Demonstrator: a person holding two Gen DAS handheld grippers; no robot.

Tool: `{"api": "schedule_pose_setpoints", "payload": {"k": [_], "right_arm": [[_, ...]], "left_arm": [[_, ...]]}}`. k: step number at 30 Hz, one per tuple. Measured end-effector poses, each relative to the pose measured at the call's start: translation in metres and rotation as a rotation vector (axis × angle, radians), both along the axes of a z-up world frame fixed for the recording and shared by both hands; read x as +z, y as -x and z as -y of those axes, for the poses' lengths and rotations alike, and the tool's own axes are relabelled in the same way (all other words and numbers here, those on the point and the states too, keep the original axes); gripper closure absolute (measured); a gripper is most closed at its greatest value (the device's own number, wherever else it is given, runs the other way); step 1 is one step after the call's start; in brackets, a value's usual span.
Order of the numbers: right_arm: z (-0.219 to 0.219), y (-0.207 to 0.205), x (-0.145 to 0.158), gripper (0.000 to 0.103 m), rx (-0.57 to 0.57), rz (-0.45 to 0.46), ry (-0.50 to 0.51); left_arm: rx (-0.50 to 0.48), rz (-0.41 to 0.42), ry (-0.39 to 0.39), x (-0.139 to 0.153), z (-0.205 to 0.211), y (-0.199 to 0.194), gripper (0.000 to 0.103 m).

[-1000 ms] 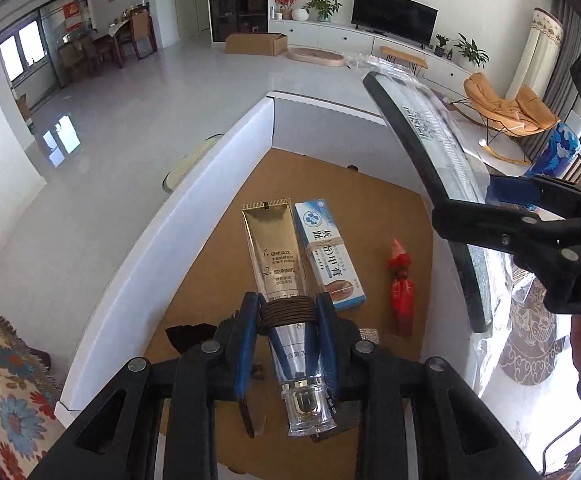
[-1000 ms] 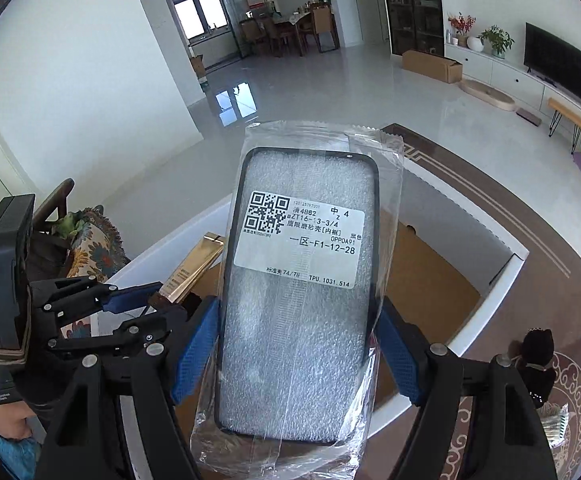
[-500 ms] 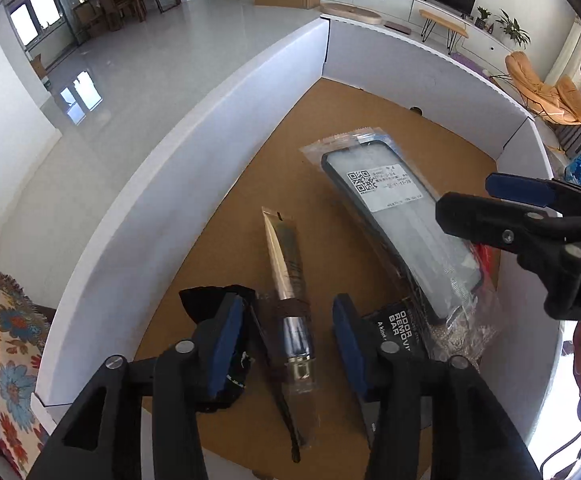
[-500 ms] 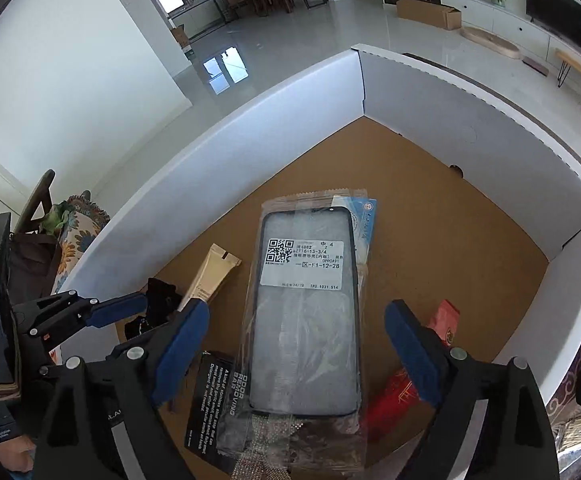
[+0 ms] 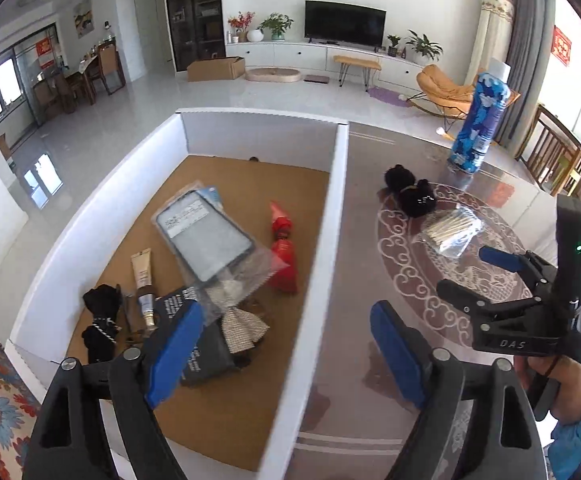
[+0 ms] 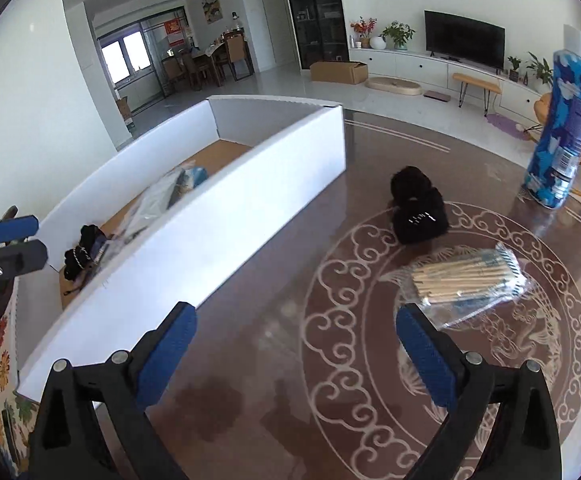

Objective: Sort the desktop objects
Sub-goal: 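Withdraw both open grippers from the box back over the table, then lower the right gripper onto the cotton swab pack and close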

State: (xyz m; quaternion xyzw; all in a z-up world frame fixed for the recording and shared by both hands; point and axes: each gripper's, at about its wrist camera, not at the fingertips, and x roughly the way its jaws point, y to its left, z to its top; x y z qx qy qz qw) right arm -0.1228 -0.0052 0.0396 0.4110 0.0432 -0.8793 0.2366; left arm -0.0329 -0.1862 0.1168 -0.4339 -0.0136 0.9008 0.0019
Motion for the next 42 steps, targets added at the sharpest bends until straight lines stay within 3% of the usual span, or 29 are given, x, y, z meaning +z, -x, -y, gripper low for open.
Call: {"api": "schedule_pose_setpoints", "payload": {"k": [4,7,10,20,37,42], "right_arm": [[-0.092,-0.025,-0.04,0.003,-0.148,0.01,-0.131],[-0.14,-0.039,-0.06,0.003,-0.247,0.043,-0.174],[-0.162,-0.048,-0.071,0.003,-0.3,0.068,-0.165],[-0.161,-0.058,-0.075,0.002,-0.318,0.057,-0.153],[-0.161,-0.06,-0.075,0.0,-0.326,0.064,-0.152],[-0.151,-0.024,-0.074,0.0,-0.3,0.107,-0.137]], "left_arm": [[-0.123,0.041,-0.053,-0.032,-0.075,-0.006,0.003],[-0.165,0.109,-0.027,-0.075,-0.117,0.001,0.003],[-0.161,0.142,0.018,-0.111,-0.138,0.014,0.003],[-0.107,0.148,0.024,-0.147,-0.142,0.035,0.003],[-0.101,0.075,0.034,-0.149,-0.131,0.028,0.0],[-0.092,0.075,0.033,-0.15,-0.13,0.031,0.0]]}}
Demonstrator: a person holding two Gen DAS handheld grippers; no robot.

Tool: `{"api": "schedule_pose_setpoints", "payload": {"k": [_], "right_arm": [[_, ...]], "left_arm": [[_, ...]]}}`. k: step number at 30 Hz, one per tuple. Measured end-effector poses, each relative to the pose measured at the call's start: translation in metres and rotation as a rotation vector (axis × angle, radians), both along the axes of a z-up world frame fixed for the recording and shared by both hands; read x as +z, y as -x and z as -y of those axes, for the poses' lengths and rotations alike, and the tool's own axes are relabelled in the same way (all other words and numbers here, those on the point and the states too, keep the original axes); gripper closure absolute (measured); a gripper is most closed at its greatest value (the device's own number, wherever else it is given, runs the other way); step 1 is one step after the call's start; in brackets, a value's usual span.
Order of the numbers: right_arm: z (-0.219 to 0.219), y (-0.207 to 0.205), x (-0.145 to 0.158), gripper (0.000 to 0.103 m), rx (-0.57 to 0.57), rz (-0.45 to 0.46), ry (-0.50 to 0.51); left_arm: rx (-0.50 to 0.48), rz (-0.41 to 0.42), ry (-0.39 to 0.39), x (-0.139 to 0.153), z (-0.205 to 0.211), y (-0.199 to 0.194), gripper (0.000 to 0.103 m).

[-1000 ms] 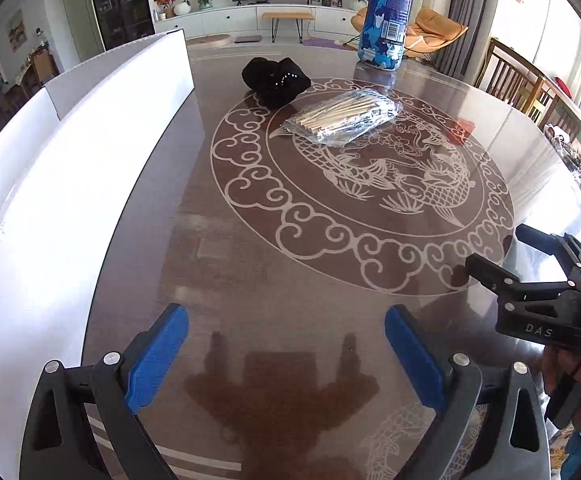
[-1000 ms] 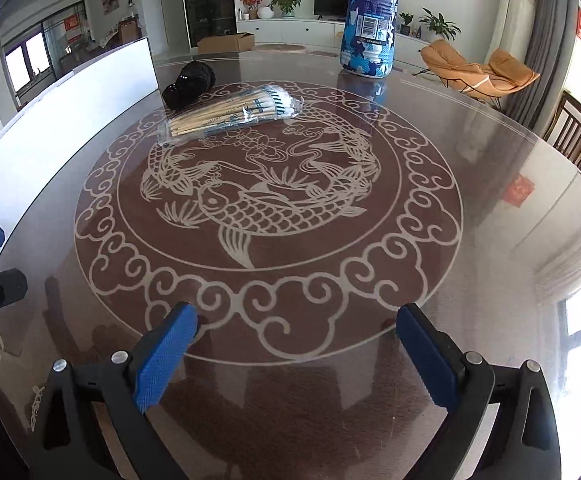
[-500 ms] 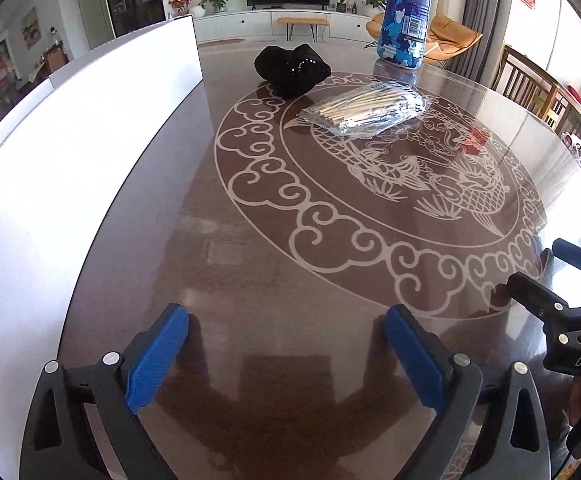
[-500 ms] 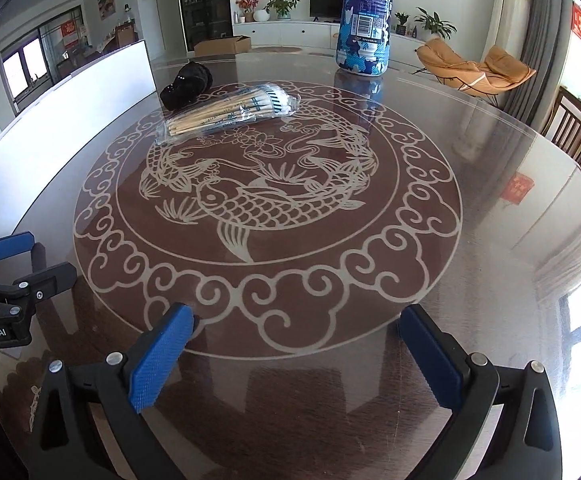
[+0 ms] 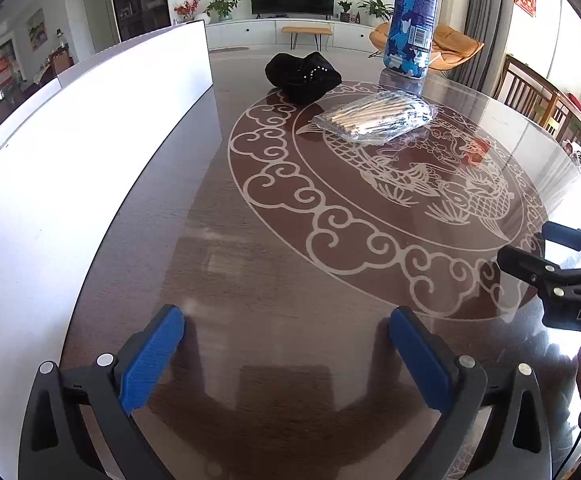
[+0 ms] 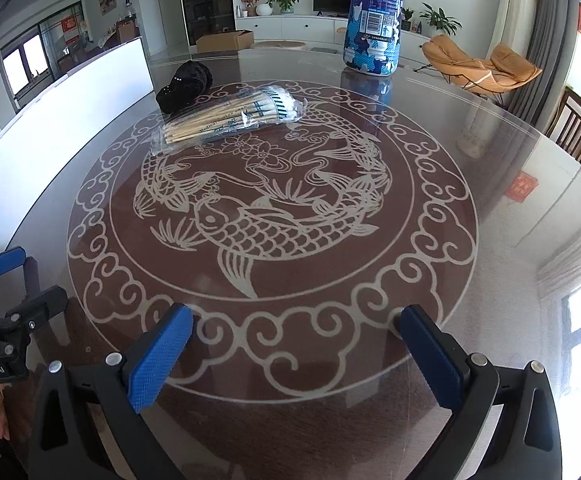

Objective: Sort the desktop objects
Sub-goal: 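Lower the right gripper onto the cotton swab pack and close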

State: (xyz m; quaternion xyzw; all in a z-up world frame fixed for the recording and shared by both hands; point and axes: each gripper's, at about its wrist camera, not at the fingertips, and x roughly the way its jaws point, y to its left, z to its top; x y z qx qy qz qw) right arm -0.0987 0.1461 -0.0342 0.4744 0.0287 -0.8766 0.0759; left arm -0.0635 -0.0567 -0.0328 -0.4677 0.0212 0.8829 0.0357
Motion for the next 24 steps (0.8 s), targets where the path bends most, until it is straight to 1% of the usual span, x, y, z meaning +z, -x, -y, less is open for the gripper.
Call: {"api": "schedule_pose_setpoints", "payload": {"k": [2,4,7,8,9,11,13,16,18,20,22,24], "right_arm": [[0.004,0.028,0.005,0.0,0.003,0.031,0.082],[0.011,0.06,0.012,0.0,-0.013,0.055,0.137],[0.025,0.107,0.019,0.0,-0.048,0.082,0.189],[0.031,0.122,0.018,0.0,-0.057,0.105,0.194],[0.037,0.135,0.017,0.0,-0.073,0.125,0.197],[0.045,0.154,0.018,0.0,-0.119,0.128,0.199],[0.051,0.168,0.018,0.0,-0.177,0.12,0.183],[0.058,0.182,0.011,0.0,-0.227,0.136,0.148],[0.06,0.184,0.005,0.0,-0.235,0.14,0.115],[0.061,0.181,0.004,0.001,-0.217,0.114,0.075],[0.055,0.175,0.005,0.006,-0.209,0.087,0.085],[0.048,0.168,0.008,0.024,-0.199,0.056,0.103]], "left_arm": [[0.001,0.0,0.0,0.0,0.0,0.001,0.0],[0.001,0.0,0.0,0.0,0.0,0.001,0.0],[0.001,0.0,0.0,0.0,0.0,0.0,0.0],[0.002,0.0,0.0,0.0,0.0,0.0,0.0],[0.003,0.0,-0.001,0.001,0.001,0.001,0.0],[0.003,0.0,-0.001,0.001,0.001,0.001,0.0],[0.002,0.0,-0.002,0.002,0.001,0.001,0.0],[0.0,0.0,-0.003,0.002,0.001,0.001,0.0],[0.001,0.0,-0.003,0.002,0.001,0.001,0.0],[0.002,0.0,-0.003,0.002,0.001,0.001,0.0],[0.002,0.0,-0.003,0.002,0.001,0.0,0.0],[0.002,-0.001,-0.004,0.002,0.002,0.0,0.0]]}}
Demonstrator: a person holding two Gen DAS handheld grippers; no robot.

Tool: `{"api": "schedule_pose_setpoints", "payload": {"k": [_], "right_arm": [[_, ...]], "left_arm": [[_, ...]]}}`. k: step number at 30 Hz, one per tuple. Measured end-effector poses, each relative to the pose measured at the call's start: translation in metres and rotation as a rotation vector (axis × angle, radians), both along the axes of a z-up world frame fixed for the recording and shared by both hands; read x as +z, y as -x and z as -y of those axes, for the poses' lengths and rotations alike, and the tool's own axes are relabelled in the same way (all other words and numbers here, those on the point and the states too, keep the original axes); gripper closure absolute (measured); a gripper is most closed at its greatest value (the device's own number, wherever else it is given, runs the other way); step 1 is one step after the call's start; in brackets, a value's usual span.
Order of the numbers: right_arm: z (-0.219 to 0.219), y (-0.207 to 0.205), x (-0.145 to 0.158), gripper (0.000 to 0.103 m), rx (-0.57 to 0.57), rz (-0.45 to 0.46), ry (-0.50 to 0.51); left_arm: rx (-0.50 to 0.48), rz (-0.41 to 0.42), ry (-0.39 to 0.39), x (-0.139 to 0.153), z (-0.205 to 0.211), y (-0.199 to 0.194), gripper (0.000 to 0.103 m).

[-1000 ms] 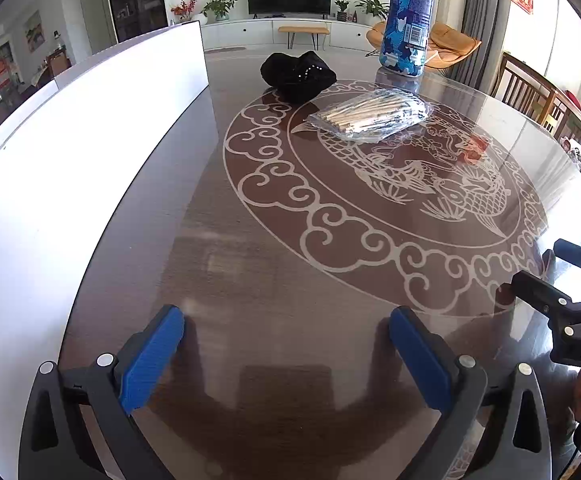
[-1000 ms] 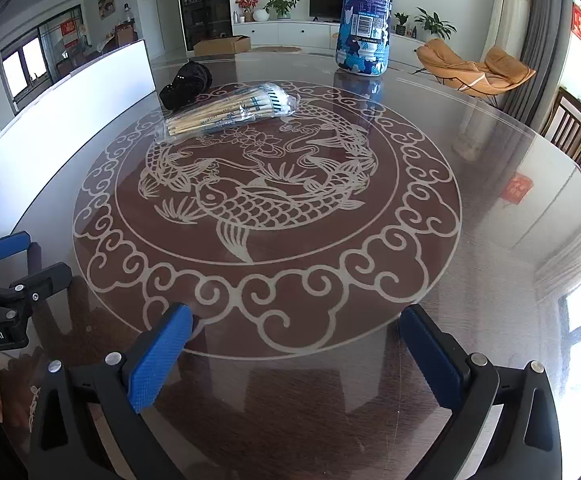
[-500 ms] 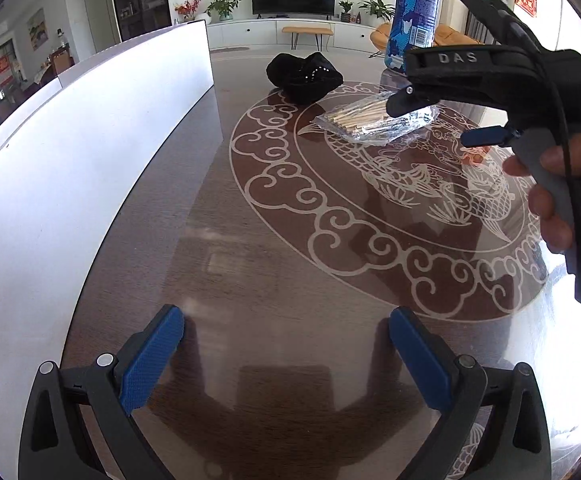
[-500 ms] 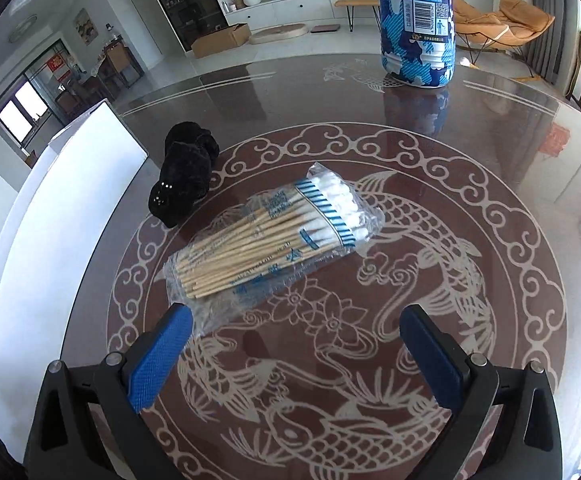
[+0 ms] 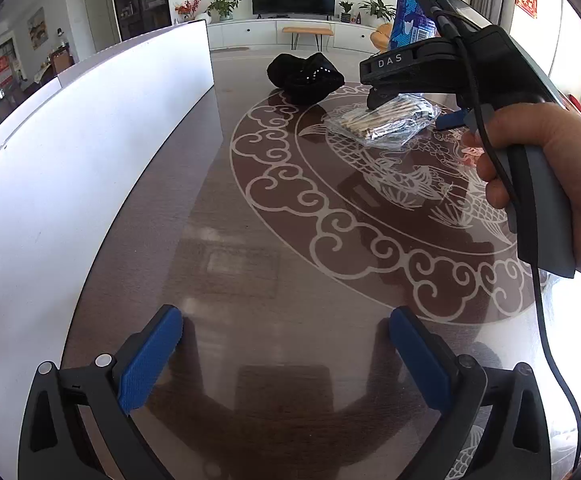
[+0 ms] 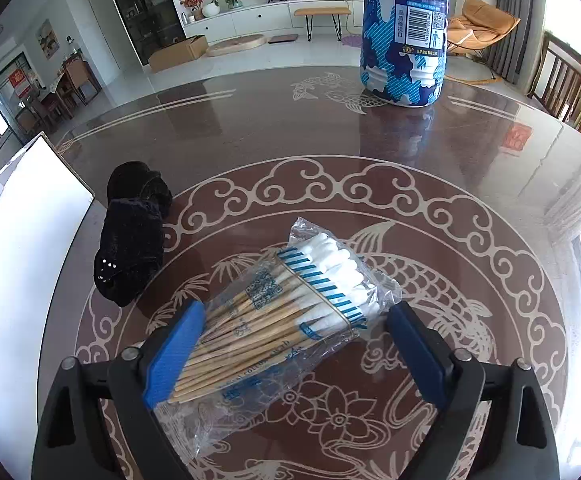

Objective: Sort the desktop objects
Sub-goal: 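Lower the right gripper onto the cotton swab pack and close, then lift the cotton swab pack with the right gripper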

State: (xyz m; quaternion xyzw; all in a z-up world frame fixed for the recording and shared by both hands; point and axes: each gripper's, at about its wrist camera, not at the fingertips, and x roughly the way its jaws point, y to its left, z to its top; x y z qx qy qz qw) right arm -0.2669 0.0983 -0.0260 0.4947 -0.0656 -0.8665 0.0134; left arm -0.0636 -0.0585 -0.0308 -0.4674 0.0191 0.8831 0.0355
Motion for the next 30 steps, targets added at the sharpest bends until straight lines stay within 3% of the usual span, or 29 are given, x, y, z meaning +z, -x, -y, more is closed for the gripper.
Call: {"api": "schedule_pose_setpoints", "payload": {"k": [3,13,14,17,20,24,30], "right_arm": [[-0.012,-0.011,0.004,0.032,0.017,-0.012,0.003],[-0.113,-0.093,0.004,0.033,-0.01,-0.023,0.025],[-0.125,-0.102,0.004,0.032,-0.019,-0.023,0.022],[-0.148,-0.12,0.003,0.013,0.014,-0.002,-0.007],[-0.157,-0.134,0.017,0.013,0.046,-0.051,-0.076],[-0.127,-0.121,0.051,0.013,0.163,-0.163,-0.068],[-0.01,-0.038,0.056,0.013,0.437,-0.118,0.034]], "left_arm": [[0.0,0.0,0.0,0.0,0.0,0.0,0.0],[0.001,0.0,-0.001,-0.001,0.001,0.0,0.0],[0.001,0.0,-0.001,-0.001,0.001,0.0,0.0],[0.001,0.0,0.0,-0.001,0.001,0.0,0.0],[0.001,-0.001,0.0,-0.001,0.001,-0.001,0.0],[0.004,-0.001,0.001,-0.001,0.002,-0.001,0.0],[0.003,-0.001,0.0,-0.001,0.002,-0.001,0.0]]}}
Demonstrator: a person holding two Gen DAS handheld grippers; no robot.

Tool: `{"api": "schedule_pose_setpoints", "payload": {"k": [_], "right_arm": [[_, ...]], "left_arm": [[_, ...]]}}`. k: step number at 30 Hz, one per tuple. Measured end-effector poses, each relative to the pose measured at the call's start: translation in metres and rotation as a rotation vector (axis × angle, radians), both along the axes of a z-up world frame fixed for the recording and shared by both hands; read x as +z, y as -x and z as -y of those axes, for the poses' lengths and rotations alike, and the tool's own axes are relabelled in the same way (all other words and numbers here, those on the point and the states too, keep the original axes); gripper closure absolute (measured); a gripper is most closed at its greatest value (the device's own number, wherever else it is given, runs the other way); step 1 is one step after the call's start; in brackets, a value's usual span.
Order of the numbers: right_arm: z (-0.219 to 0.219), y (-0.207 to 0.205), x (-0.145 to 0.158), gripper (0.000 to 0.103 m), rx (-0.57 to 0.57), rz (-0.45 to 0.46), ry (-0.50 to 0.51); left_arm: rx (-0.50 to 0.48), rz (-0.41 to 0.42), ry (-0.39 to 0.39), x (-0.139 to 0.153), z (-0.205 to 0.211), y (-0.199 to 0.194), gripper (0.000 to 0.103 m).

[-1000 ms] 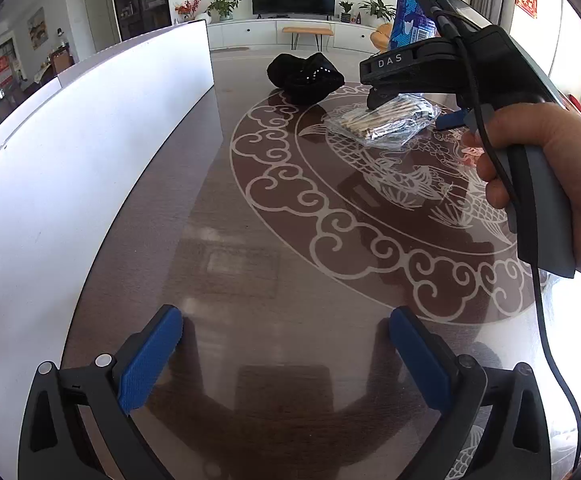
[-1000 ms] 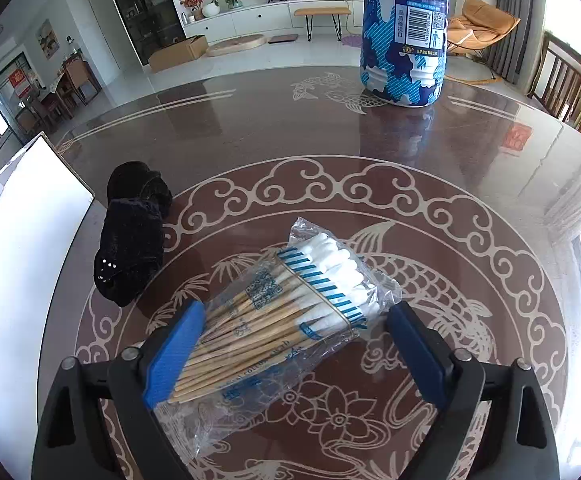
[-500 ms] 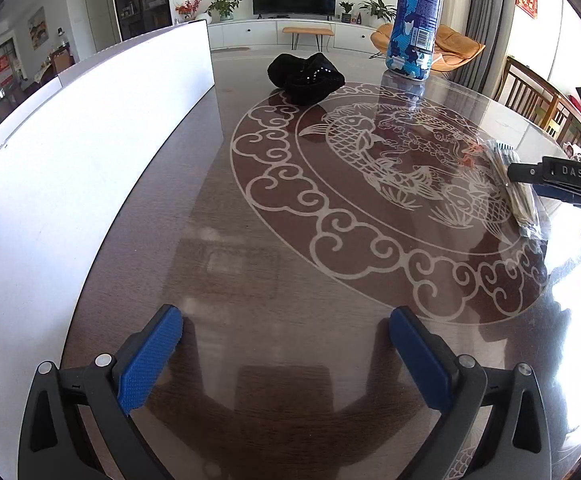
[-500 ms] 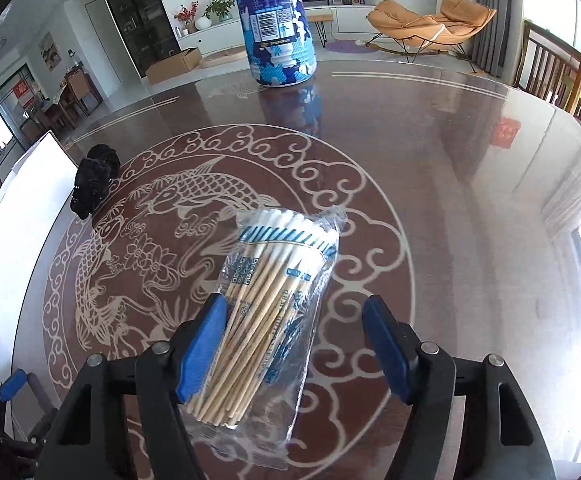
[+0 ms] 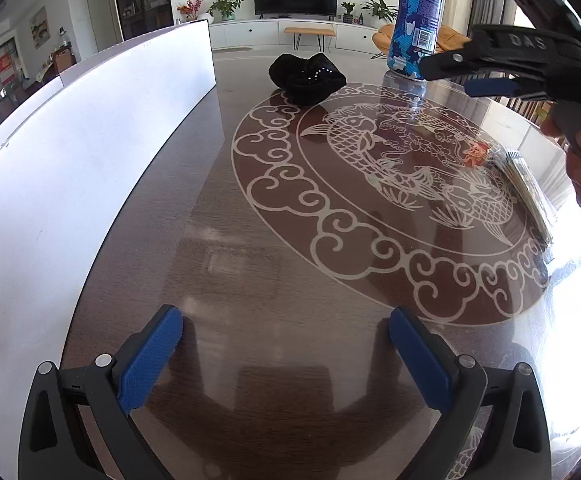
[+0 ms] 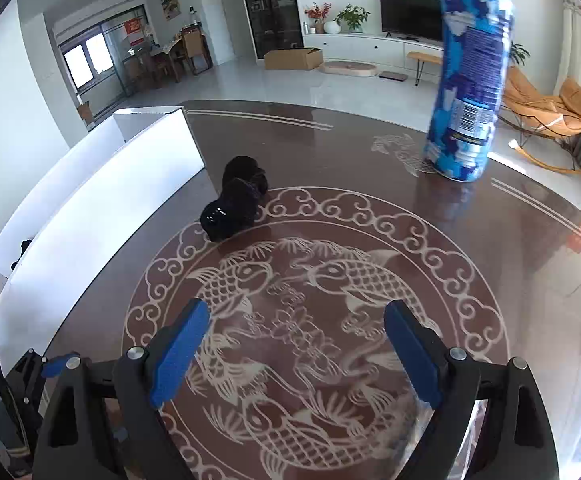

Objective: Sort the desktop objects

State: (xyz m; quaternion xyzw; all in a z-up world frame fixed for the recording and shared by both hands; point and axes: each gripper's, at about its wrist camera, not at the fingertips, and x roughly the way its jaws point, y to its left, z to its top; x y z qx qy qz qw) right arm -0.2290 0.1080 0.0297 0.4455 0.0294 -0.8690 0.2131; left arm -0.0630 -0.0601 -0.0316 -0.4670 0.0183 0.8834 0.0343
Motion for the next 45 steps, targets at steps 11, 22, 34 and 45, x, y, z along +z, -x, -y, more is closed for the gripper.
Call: {"api": "schedule_pose_setpoints", "payload": {"k": [11,22,34,45], "right_arm": [[0.116,0.1,-0.047,0.062,0.037,0.152,-0.103],[0.066,-0.03,-0.059,0.064,0.044,0.262,0.072],[-0.03,-0.135,-0.011,0.011,-0.08,0.018,0.187],[-0.142,-0.118,-0.03,0.002,-0.27,0.012,0.025]], "left_arm": [[-0.002,0.0,0.0,0.0,0.0,0.0,0.0],[0.003,0.008,0.001,0.001,0.0,-0.005,0.0],[-0.12,0.038,-0.141,0.01,-0.023,-0.026,0.0],[-0.102,-0.054,-0.18,0.03,-0.05,-0.011,0.0]]}}
